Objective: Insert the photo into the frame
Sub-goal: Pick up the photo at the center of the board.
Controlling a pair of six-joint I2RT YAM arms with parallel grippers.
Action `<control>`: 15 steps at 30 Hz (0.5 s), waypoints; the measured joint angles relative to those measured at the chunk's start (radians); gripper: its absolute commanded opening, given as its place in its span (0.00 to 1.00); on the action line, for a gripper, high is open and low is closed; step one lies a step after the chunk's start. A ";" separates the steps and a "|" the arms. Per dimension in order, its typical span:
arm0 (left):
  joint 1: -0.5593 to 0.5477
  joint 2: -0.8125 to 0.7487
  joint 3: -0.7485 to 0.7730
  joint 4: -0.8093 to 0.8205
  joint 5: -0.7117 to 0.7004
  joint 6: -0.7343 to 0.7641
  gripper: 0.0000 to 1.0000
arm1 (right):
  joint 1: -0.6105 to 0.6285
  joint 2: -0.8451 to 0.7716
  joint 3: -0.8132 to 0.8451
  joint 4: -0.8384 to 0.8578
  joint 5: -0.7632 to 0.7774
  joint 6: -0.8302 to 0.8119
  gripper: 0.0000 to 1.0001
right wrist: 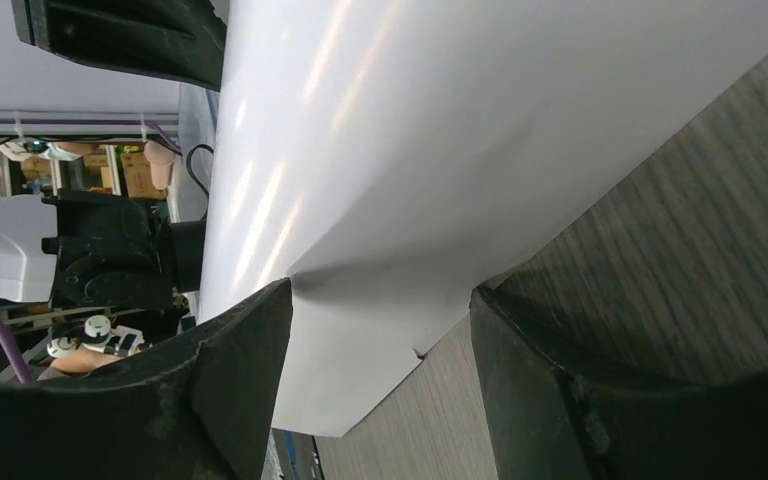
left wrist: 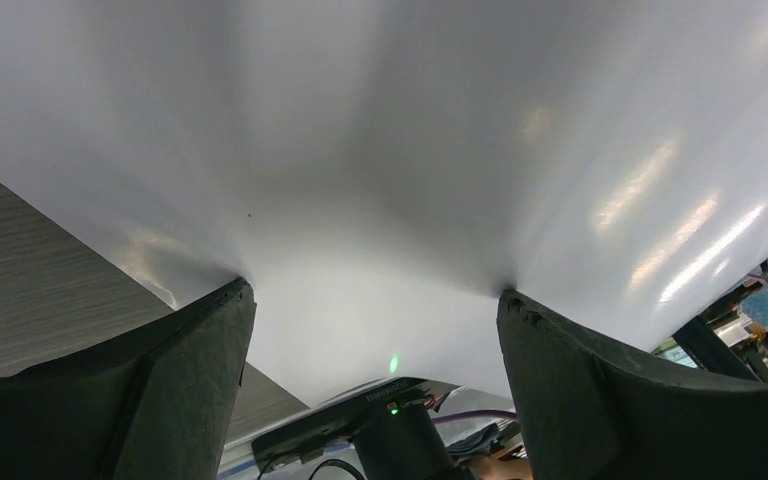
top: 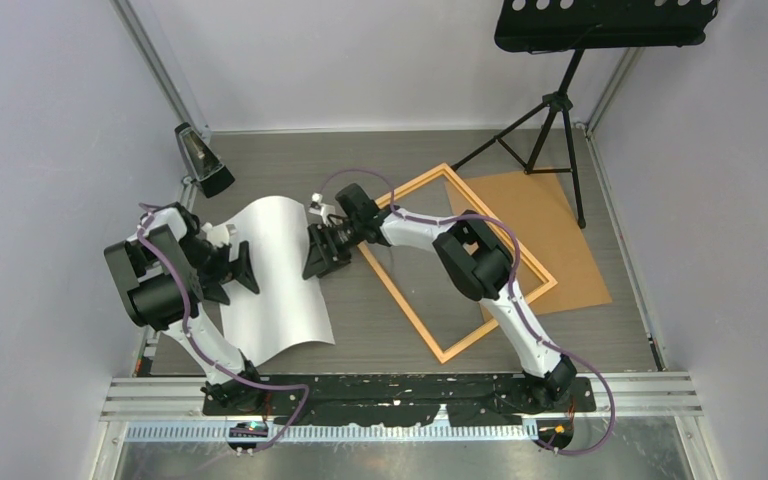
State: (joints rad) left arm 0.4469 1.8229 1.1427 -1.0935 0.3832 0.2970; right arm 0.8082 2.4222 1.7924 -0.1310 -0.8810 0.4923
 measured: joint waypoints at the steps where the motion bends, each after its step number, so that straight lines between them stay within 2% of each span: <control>1: -0.001 0.000 0.000 0.000 0.010 0.001 0.91 | 0.001 0.001 -0.003 0.010 -0.006 0.008 0.72; 7: -0.027 0.000 0.002 -0.006 0.078 0.016 0.91 | 0.003 0.020 -0.005 0.097 -0.050 0.078 0.72; 15: -0.123 0.000 0.029 -0.012 0.140 0.020 0.91 | 0.003 0.049 -0.002 0.187 -0.076 0.166 0.73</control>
State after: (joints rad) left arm 0.3237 1.8229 1.1721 -1.1057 0.5228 0.3172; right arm 0.8116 2.4710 1.7901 0.0559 -0.9569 0.6586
